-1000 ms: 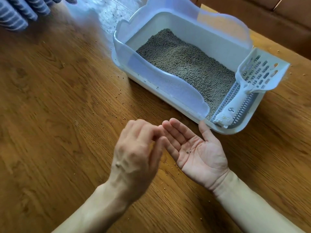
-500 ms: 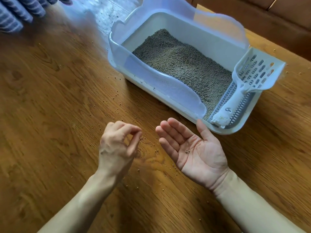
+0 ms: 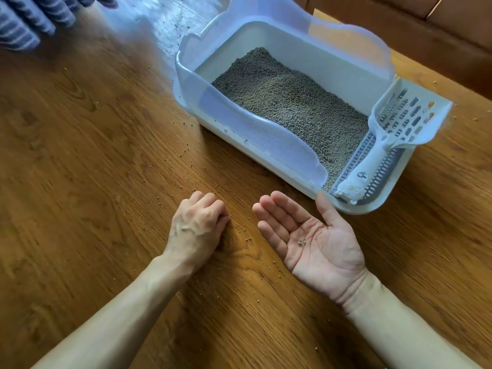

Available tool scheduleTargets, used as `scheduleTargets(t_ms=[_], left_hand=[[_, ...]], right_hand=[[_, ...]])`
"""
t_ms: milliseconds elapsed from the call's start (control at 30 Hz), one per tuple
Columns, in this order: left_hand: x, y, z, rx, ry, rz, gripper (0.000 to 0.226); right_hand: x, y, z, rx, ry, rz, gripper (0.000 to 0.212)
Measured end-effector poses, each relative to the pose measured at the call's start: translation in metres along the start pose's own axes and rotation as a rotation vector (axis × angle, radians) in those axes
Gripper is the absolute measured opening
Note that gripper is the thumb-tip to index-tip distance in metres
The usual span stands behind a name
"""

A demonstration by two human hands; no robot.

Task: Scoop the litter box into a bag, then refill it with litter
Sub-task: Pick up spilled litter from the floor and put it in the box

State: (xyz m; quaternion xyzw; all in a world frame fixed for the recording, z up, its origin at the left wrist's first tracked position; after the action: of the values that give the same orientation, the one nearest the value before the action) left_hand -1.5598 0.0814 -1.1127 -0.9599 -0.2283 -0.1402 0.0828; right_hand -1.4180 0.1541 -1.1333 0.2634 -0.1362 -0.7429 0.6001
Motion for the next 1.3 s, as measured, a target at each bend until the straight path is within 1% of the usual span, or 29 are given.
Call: scheduleTargets(t_ms=[100, 167, 233, 300, 333, 400, 500, 567, 600, 667, 700, 767, 800, 867, 900, 933, 1033, 1100, 1200, 1300], left_hand=[[0.0, -0.003, 0.006, -0.001, -0.039, 0.016, 0.016], [-0.001, -0.001, 0.003, 0.018, -0.005, 0.009, 0.011], [0.005, 0.004, -0.017, 0.087, 0.131, -0.031, 0.013], [0.021, 0.009, -0.052, 0.211, 0.297, -0.054, 0.014], [0.037, 0.012, -0.07, 0.263, 0.347, -0.037, 0.014], [0.074, 0.016, -0.093, 0.3, 0.39, 0.069, 0.015], [0.115, 0.02, -0.091, 0.232, 0.332, 0.256, 0.015], [0.124, 0.022, -0.085, 0.213, 0.255, 0.318, 0.013], [0.123, 0.022, -0.088, 0.228, 0.26, 0.321, 0.013], [0.109, 0.022, -0.105, 0.307, 0.336, 0.275, 0.013], [0.096, 0.021, -0.114, 0.365, 0.37, 0.222, 0.012], [0.056, 0.018, -0.123, 0.453, 0.397, 0.041, 0.008], [0.032, 0.016, -0.118, 0.453, 0.4, -0.072, 0.007], [-0.017, 0.013, -0.092, 0.371, 0.375, -0.251, 0.005], [-0.037, 0.013, -0.076, 0.31, 0.341, -0.3, 0.007], [-0.054, 0.014, -0.061, 0.243, 0.281, -0.326, 0.013], [-0.082, 0.016, -0.025, 0.033, -0.021, -0.332, 0.051], [-0.088, 0.015, -0.013, -0.051, -0.162, -0.309, 0.069], [-0.094, 0.011, 0.003, -0.16, -0.227, -0.288, 0.086], [-0.098, -0.002, 0.015, -0.243, -0.226, -0.271, 0.093]], right_hand=[[0.0, 0.001, 0.0, 0.006, -0.014, -0.005, 0.071], [0.001, 0.001, 0.001, 0.005, -0.011, 0.0, 0.07], [0.002, 0.001, 0.001, 0.012, -0.003, 0.003, 0.071], [0.002, 0.001, 0.0, 0.023, -0.005, 0.002, 0.071], [0.002, 0.0, 0.0, 0.028, -0.013, 0.001, 0.071], [0.005, -0.001, 0.002, 0.028, -0.037, 0.006, 0.069], [0.013, -0.002, 0.011, 0.001, -0.065, 0.05, 0.066], [0.016, -0.002, 0.016, -0.001, -0.029, 0.076, 0.067], [0.017, -0.003, 0.019, -0.001, -0.009, 0.081, 0.067], [0.016, -0.006, 0.023, -0.011, 0.011, 0.072, 0.068], [0.015, -0.007, 0.025, -0.019, 0.017, 0.061, 0.068], [0.012, -0.009, 0.027, -0.034, 0.017, 0.045, 0.069], [0.01, -0.01, 0.027, -0.035, 0.016, 0.038, 0.07], [0.008, -0.01, 0.025, -0.032, 0.011, 0.029, 0.071], [0.008, -0.01, 0.023, -0.031, 0.012, 0.023, 0.071], [0.008, -0.01, 0.021, -0.026, 0.016, 0.019, 0.071], [0.007, -0.009, 0.015, -0.019, 0.01, 0.021, 0.07], [0.006, -0.008, 0.012, -0.005, 0.009, 0.018, 0.069], [0.005, -0.01, 0.009, 0.008, 0.009, 0.017, 0.069], [0.007, -0.012, 0.009, 0.005, 0.015, 0.023, 0.07]])
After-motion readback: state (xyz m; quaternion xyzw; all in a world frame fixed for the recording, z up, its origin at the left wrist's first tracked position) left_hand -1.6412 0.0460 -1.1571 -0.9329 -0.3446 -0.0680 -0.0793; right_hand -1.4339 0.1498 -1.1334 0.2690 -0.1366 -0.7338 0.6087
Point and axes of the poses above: each hand's wrist, its own y-axis away from the middle knuckle, its own z-axis out of the palm, x = y × z, the point moved 10 cm from there along -y, towards the middle knuckle
